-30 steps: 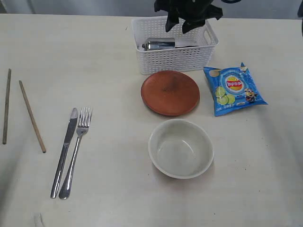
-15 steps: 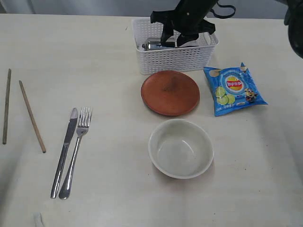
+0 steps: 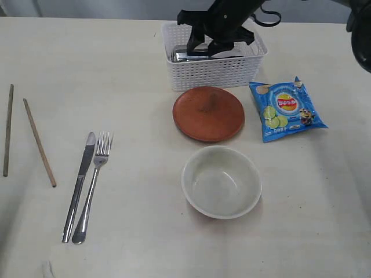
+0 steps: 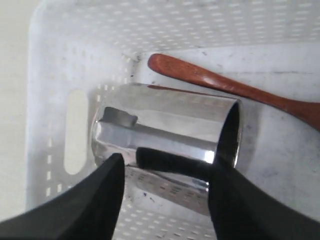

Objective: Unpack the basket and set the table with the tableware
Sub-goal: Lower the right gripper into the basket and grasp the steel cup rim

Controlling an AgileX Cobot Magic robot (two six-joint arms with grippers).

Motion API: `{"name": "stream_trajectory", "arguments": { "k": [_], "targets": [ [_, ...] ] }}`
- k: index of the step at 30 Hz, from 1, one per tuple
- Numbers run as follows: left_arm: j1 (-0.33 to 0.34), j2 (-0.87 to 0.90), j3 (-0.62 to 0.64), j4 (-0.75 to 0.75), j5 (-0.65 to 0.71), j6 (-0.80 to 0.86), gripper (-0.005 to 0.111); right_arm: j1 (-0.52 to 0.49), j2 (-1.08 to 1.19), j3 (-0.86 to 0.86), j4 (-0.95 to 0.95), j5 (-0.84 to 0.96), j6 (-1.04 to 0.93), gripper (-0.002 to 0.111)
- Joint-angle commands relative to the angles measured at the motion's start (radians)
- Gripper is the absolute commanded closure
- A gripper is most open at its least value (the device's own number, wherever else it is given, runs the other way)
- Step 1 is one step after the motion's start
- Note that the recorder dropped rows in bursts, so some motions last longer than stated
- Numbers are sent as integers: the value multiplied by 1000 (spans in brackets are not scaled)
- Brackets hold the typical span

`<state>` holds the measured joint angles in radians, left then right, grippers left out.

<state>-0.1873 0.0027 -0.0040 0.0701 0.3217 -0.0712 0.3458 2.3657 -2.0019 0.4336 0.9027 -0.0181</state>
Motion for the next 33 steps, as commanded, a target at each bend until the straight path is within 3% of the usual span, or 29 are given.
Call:
{"name": "stream_trajectory", "arguments": {
  "k": [1,33],
  "targets": [
    [3,-3,4,3,-3,-2,107,-7,0,3,45,-12,-30,59],
    [3,-3,4,3,-3,-2,107,-7,0,3,343,-13,-334,59]
  ]
}}
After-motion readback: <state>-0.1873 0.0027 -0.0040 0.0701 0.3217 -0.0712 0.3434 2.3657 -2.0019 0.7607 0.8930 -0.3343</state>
